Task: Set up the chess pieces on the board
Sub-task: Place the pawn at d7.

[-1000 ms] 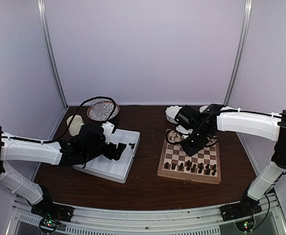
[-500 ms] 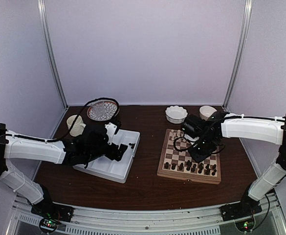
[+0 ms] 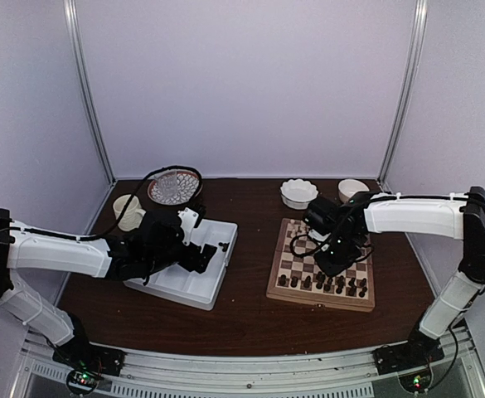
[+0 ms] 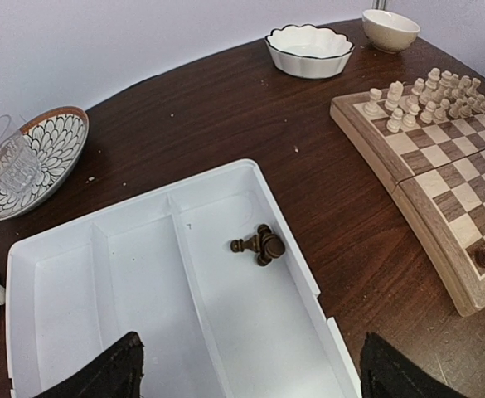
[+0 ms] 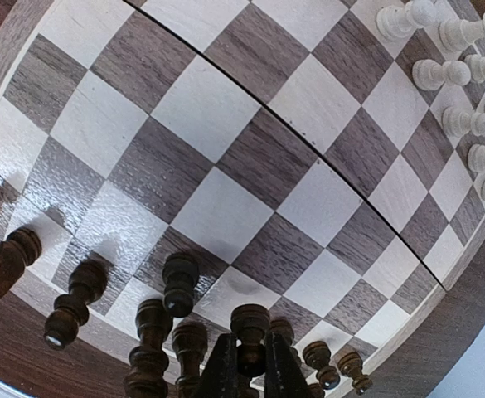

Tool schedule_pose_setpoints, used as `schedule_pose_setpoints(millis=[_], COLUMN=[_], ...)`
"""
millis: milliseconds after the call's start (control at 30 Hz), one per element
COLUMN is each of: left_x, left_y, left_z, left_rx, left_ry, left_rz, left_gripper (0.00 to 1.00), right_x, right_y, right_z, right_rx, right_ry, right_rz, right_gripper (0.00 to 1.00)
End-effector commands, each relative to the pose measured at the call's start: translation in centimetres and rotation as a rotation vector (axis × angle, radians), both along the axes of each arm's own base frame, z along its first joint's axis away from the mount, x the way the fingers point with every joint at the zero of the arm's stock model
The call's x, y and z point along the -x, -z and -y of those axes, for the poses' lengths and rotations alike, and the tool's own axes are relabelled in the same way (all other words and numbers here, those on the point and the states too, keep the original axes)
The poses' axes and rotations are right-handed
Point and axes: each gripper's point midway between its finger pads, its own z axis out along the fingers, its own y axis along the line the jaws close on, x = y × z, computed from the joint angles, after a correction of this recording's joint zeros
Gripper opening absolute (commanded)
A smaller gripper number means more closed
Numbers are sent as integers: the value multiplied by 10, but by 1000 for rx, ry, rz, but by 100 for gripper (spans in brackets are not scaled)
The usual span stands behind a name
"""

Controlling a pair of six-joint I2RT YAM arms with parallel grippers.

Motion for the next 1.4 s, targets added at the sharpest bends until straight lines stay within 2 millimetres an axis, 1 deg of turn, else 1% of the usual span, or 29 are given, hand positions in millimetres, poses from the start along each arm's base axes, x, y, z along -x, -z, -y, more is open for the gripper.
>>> schedule_pose_setpoints(millis=[0,200,400,567,700,1000,1200,1367], left_x=[-3,-2,-2,-1,-1,0,-1,0], left_y=[-11,-12,-12,-14,-13,-13,-13,-13], left_z=[8,9,9,9,10,11,11,11], left_rx=[24,28,31,37,37,38,40,38], left_ry=[9,18,21,24,27,32,33,34], left_rz=[12,12,12,13,11,10,9,8], left_gripper=[90,90,90,90,90,90,90,90], right_x=[-2,1,4,4,3,0,-1,-6], right_y=[9,15,14,16,17,13,11,2], right_z=[-3,-2,-2,-1,1,2,2,2], right_rx=[-11,-5,-11,-4,10,15,20,18], right_ry=[-2,2,12,14,19,17,19,26], right_rz=[-25,-49,-59,-67,-65,-52,-44,-14], right_gripper=[8,7,6,6,9,22,25,25])
